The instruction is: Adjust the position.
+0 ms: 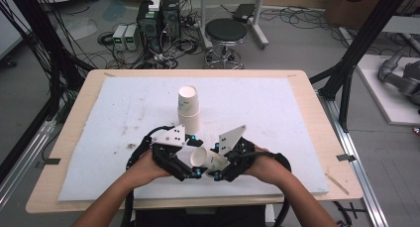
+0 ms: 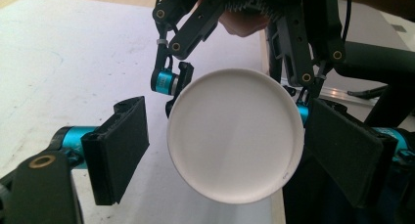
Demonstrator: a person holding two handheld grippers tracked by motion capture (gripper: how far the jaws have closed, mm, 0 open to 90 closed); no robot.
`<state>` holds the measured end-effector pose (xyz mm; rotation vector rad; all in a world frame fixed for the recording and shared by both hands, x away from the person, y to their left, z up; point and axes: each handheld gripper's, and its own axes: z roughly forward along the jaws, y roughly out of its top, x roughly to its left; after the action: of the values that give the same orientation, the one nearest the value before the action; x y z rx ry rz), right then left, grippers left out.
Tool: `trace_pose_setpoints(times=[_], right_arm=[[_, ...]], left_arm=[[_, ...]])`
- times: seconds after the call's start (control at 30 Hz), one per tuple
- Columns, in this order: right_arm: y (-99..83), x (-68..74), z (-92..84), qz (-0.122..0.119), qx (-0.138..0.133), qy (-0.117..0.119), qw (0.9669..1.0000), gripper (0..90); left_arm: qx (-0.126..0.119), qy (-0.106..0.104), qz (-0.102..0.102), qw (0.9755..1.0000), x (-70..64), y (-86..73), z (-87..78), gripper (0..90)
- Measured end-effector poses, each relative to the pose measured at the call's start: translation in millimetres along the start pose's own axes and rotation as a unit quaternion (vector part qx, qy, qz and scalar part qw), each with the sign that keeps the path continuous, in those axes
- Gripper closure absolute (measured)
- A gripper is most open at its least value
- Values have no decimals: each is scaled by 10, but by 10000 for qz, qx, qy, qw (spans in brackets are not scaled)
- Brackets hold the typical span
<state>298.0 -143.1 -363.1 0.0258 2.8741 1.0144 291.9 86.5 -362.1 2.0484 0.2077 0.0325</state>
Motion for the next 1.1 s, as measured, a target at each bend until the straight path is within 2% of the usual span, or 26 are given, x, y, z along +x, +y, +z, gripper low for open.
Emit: trace_pose_setpoints(times=[0.13, 0.33, 0.63, 0.83, 0.9, 0.97, 1.03, 1.1], right_arm=[[53, 0, 21, -117, 231, -1, 9997, 327], [97, 14, 72, -162, 562, -13, 9983, 326], [119, 25, 89, -211, 657, 27, 9976, 326], [129, 30, 113, -278, 719, 74, 9970, 326], [125, 35, 117, -230, 788, 78, 9966, 327], [125, 40, 121, -252, 816, 67, 9963, 326], [122, 37, 123, -373, 779, 44, 9963, 318], [115, 43, 114, -355, 715, 4, 9968, 303]], left_arm=[[141, -31, 23, 9999, -2, -6, 31, 173], [296, -36, 4, 9996, -5, -26, 63, 192], [473, -38, 3, 9989, 9, -55, 89, 229], [606, -139, -3, 9981, 10, -66, 113, 313], [647, -163, 33, 9978, 9, -69, 121, 342], [665, -160, 41, 9977, 8, -69, 126, 346], [659, -148, 52, 9977, 11, -68, 125, 351], [637, -120, 64, 9979, 11, -68, 121, 353]])
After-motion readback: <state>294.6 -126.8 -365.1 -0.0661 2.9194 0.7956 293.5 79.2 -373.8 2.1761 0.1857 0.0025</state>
